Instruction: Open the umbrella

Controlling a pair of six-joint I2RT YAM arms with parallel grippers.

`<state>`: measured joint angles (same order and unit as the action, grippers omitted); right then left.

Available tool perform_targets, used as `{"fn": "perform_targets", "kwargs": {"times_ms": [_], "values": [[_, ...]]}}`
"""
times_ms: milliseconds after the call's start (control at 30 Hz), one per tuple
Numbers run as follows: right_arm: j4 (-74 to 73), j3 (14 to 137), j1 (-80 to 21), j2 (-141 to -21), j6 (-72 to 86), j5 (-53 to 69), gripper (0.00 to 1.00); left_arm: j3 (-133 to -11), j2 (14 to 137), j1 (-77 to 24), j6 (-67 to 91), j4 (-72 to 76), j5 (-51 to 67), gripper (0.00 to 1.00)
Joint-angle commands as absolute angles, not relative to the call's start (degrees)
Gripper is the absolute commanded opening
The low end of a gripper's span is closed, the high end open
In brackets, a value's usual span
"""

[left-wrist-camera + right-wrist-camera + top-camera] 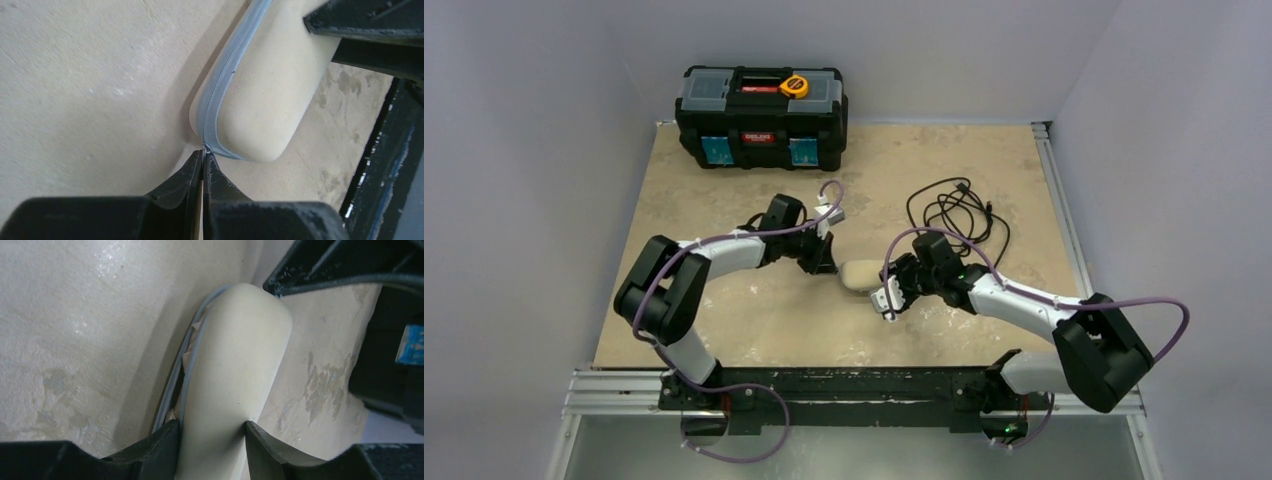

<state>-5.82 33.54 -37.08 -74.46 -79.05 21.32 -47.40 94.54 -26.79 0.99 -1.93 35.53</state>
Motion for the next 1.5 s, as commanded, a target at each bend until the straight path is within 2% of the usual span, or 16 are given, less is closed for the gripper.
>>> {"fn": "perform_targets", "kwargs": {"times_ms": [0,233,333,367,533,733,800,933,1033,1300,1467], "values": [[-13.13,30.69,-37.16,-74.24,-93.03,27.38,0.29,-55.94,98.08,-25.67,-8.55,0.34,34.35,0.0],[-14.13,31.7,-36.48,-76.6,-101.26,31.52,0.27,-62.54,103.46,-28.95,-14.18,-3.69,38.96,0.0],[-14.13,33.98,-35.51,-78.56,-99.25,31.06,0.29,-65.38,104.3,-29.22,-15.12,-7.16,40.55,0.0],[-14.89,35.39,-34.76,-79.06,-97.32,31.26,0.33,-65.38,103.88,-28.92,-15.38,-8.51,41.39,0.0],[-18.08,40.35,-29.97,-78.23,-89.45,30.57,0.73,-57.78,98.31,-28.01,-10.67,-10.1,43.02,0.0],[-22.28,41.77,-28.45,-71.91,-79.63,32.59,0.9,-49.36,95.41,-27.93,7.56,0.04,38.28,0.0],[-23.72,42.7,-28.41,-70.22,-74.44,33.16,0.92,-47.52,95.09,-27.99,10.54,3.37,36.21,0.0],[-20.63,43.19,-28.47,-69.23,-59.7,30.79,0.88,-45.08,93.85,-28.1,12.21,6.67,33.47,0.0],[-17.41,42.89,-29.11,-71.32,-56.65,29.65,0.82,-43.63,92.91,-28.25,12.72,7.63,33.62,0.0],[-15.4,40.71,-31.29,-79.9,-71.04,28.02,0.78,-40.74,90.68,-32.61,9.84,8.84,36.48,0.0],[-13.01,38.14,-30.55,-81.45,-80.02,27.52,0.48,-39.45,88.26,-32.61,6.43,7.36,36.73,0.0]]}}
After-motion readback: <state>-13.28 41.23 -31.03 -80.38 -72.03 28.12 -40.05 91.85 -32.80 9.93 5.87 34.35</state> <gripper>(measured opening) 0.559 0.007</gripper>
